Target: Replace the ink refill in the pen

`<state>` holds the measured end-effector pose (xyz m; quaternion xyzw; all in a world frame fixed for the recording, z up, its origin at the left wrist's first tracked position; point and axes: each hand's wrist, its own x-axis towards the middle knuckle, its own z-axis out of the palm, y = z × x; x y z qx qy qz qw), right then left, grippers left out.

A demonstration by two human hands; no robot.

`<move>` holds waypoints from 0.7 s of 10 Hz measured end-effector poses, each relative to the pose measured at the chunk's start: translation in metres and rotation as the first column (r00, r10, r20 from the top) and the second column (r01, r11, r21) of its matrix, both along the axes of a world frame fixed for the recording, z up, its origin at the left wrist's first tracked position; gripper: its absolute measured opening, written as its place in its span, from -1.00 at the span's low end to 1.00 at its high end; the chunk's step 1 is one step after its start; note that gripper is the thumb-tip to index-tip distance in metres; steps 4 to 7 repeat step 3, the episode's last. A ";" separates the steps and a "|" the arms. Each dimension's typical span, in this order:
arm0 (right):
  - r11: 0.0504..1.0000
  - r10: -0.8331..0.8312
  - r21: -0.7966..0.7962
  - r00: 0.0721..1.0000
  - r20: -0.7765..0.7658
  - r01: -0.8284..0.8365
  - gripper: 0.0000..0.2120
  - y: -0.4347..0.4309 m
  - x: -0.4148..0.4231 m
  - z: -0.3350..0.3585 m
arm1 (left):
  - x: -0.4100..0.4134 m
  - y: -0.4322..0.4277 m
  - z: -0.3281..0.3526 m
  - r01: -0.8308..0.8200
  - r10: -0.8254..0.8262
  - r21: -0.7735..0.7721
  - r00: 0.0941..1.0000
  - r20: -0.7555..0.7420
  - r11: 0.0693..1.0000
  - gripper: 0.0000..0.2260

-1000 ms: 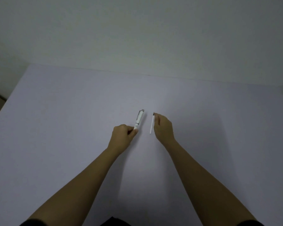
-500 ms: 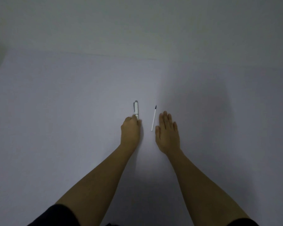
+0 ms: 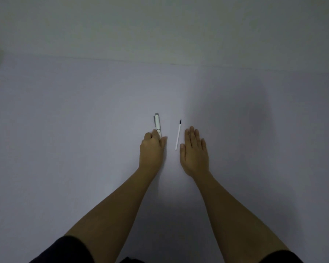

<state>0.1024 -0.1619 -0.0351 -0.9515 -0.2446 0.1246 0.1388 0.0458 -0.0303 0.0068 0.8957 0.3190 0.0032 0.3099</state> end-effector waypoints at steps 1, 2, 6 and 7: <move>1.000 0.025 0.015 0.999 -0.041 -0.024 -0.48 -0.007 -0.002 0.009 | -0.006 0.005 0.008 0.024 -0.024 0.022 1.000 0.008 0.999 -0.66; 1.000 0.027 0.008 0.999 -0.028 -0.027 -0.47 -0.012 -0.005 0.018 | -0.009 0.010 0.016 0.016 -0.016 0.028 1.000 0.026 0.999 -0.68; 0.999 0.036 0.038 0.999 -0.024 -0.035 -0.47 -0.010 -0.010 0.037 | -0.015 0.016 0.027 0.078 -0.079 0.066 0.997 0.006 0.995 -0.72; 0.999 0.036 0.038 0.999 -0.024 -0.035 -0.47 -0.010 -0.010 0.037 | -0.015 0.016 0.027 0.078 -0.079 0.066 0.997 0.006 0.995 -0.72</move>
